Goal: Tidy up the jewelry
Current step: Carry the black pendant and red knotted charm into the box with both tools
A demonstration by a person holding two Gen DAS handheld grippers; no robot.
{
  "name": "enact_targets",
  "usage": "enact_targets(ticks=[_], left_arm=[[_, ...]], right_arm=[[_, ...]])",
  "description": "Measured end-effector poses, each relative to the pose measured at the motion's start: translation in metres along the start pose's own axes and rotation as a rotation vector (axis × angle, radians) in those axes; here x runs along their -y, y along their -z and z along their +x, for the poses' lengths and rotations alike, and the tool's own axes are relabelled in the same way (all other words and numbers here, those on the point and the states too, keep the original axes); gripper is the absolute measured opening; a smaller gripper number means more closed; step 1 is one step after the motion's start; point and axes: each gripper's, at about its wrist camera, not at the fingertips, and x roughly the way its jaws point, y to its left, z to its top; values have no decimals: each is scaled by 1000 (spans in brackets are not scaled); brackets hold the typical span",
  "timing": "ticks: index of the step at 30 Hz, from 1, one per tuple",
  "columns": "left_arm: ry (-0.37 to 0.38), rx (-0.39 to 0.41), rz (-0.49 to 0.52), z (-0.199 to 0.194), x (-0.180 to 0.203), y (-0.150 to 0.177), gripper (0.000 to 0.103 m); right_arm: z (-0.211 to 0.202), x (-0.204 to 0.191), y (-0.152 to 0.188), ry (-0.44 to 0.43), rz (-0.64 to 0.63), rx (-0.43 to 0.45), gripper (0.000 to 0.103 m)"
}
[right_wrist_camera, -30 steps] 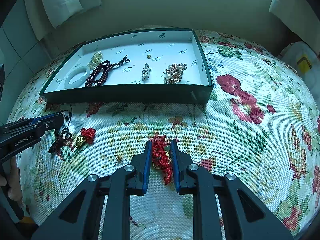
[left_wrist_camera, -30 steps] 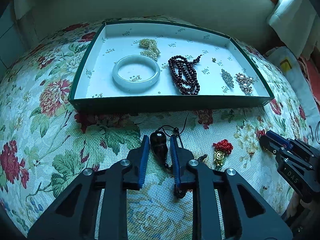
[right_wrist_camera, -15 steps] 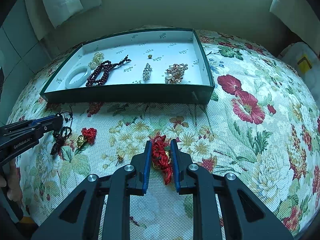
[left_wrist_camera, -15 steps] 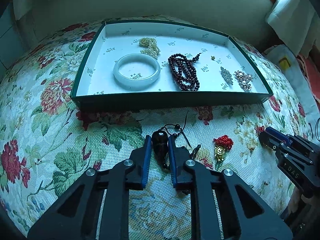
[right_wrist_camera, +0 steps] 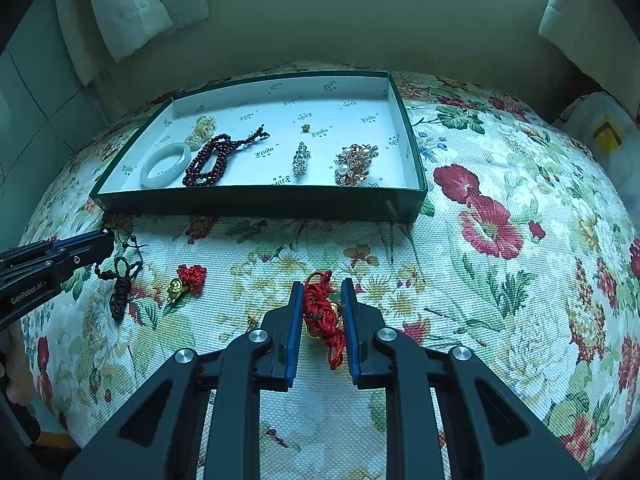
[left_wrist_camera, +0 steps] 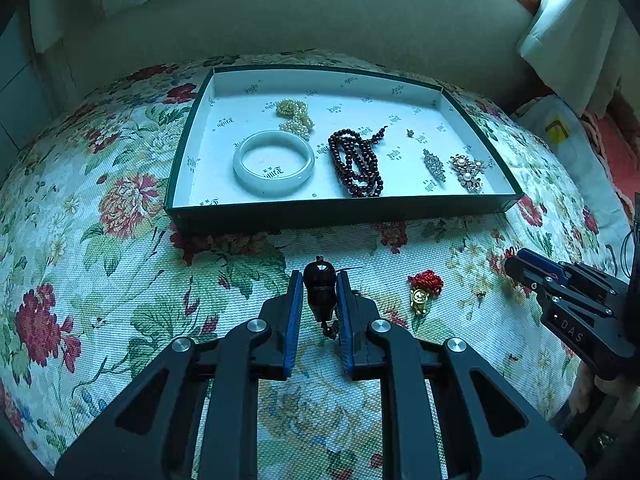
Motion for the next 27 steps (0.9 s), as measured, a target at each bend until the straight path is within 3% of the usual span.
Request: enact_targets(ticks=[27], left_arm=[[26,111,46,-30,19,-41,16]], right_arm=[[-30,-16,-36,-37,-30,100,19]])
